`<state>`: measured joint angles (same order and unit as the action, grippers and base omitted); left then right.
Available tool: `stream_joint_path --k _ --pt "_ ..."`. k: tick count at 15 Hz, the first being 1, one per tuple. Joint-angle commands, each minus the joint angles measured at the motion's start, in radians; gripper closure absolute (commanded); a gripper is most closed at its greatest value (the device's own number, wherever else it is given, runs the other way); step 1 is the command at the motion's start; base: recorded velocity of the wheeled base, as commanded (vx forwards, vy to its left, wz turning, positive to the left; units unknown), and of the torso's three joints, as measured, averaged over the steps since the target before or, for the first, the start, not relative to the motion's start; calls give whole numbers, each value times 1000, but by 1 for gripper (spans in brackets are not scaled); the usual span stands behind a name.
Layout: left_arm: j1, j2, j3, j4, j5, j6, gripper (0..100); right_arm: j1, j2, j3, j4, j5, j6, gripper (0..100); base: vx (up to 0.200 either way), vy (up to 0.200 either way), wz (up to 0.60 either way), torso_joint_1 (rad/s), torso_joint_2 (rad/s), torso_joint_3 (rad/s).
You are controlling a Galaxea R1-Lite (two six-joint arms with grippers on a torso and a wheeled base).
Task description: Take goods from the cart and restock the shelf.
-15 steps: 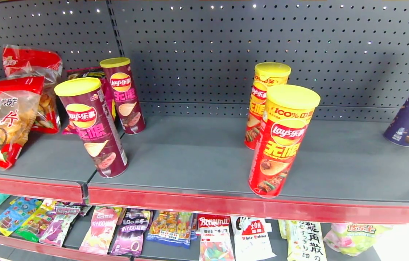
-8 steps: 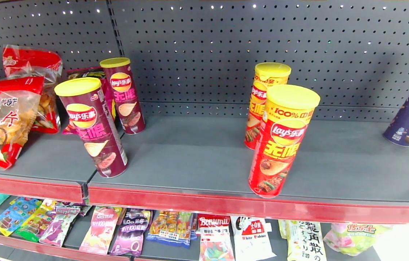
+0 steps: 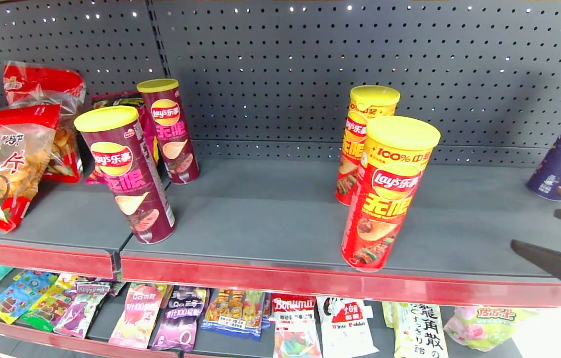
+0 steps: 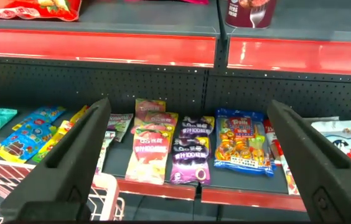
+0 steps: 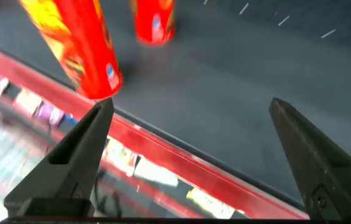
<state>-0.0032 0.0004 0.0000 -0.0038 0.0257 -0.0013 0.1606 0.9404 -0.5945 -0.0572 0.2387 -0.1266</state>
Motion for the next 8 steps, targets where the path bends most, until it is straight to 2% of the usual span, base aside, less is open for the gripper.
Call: stream_joint_path --k 1,3,6,8 --pt "0 0 0 -1 0 0 0 46 193 -39 -3 -21 -8 0 0 0 0 0 0 0" --pt "0 0 0 -1 0 0 0 112 328 -62 -4 -136 -8 0 0 0 0 0 0 0" --pt "0 0 0 -1 0 0 0 169 367 -70 -4 -153 -4 0 0 0 0 0 0 0" --pt "0 0 0 -1 0 0 0 175 388 -77 -4 -154 -4 0 0 0 0 0 0 0"
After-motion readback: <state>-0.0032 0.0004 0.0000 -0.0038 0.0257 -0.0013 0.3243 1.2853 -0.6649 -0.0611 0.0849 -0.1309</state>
